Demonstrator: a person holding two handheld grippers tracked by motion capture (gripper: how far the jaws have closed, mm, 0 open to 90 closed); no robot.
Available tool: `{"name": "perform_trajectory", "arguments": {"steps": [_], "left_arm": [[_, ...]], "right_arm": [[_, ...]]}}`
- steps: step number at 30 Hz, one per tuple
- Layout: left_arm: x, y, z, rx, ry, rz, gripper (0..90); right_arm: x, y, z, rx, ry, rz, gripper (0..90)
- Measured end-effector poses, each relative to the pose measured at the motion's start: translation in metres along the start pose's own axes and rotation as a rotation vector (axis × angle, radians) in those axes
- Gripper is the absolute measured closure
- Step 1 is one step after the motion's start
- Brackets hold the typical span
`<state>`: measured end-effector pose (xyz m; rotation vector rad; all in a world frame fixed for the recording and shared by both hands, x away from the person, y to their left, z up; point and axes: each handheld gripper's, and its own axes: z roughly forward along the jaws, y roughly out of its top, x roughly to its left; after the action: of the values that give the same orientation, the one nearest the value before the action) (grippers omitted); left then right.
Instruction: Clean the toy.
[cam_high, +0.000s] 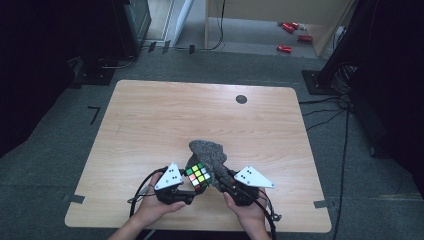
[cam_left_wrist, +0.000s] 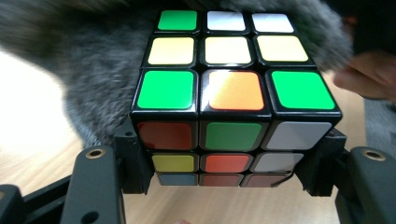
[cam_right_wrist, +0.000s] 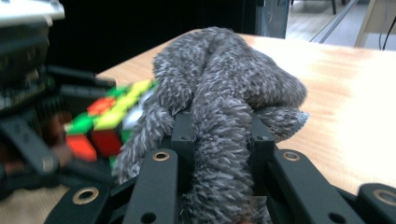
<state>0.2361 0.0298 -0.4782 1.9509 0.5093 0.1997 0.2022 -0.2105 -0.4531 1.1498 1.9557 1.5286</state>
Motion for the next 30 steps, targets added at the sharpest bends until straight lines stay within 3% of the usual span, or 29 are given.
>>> {"name": "perform_trajectory", "arguments": {"steps": [4, 6, 7, 13, 18, 21, 24, 26, 28, 30], "left_arm": [[-0.012, 0.004, 0.002, 0.009, -0.016, 0.037, 35.2], [-0.013, 0.007, -0.001, -0.012, -0.018, 0.037, 35.2], [-0.009, 0.008, -0.005, -0.031, -0.01, 0.017, 35.1], [0.001, 0.003, -0.003, -0.015, -0.011, -0.045, 35.2], [-0.009, 0.002, 0.004, 0.011, -0.029, -0.005, 35.2], [-0.01, 0.006, -0.001, -0.015, -0.032, 0.012, 35.2], [-0.007, 0.008, -0.005, -0.027, -0.02, 0.006, 35.2], [0.001, 0.006, -0.007, -0.033, -0.015, -0.023, 35.2], [0.005, 0.003, -0.006, -0.019, -0.023, -0.046, 35.2], [0.004, 0.001, -0.003, -0.006, -0.031, -0.04, 35.2]], "right_arm": [[-0.005, 0.0, 0.001, -0.004, -0.001, 0.021, 72.1], [-0.008, -0.005, 0.005, 0.018, -0.005, 0.03, 72.1], [-0.008, -0.007, 0.006, 0.033, -0.007, 0.036, 72.2], [-0.003, -0.007, 0.004, 0.041, -0.011, 0.016, 72.3], [0.0, 0.0, -0.002, 0.0, -0.018, 0.003, 72.4], [-0.005, -0.006, 0.002, 0.014, -0.017, 0.024, 72.3], [-0.004, -0.01, 0.005, 0.032, -0.023, 0.017, 72.4], [-0.003, -0.01, 0.005, 0.034, -0.021, 0.016, 72.4], [-0.001, -0.009, 0.004, 0.038, -0.02, 0.01, 72.4], [0.001, -0.007, 0.002, 0.03, -0.018, 0.0, 72.4]]}}
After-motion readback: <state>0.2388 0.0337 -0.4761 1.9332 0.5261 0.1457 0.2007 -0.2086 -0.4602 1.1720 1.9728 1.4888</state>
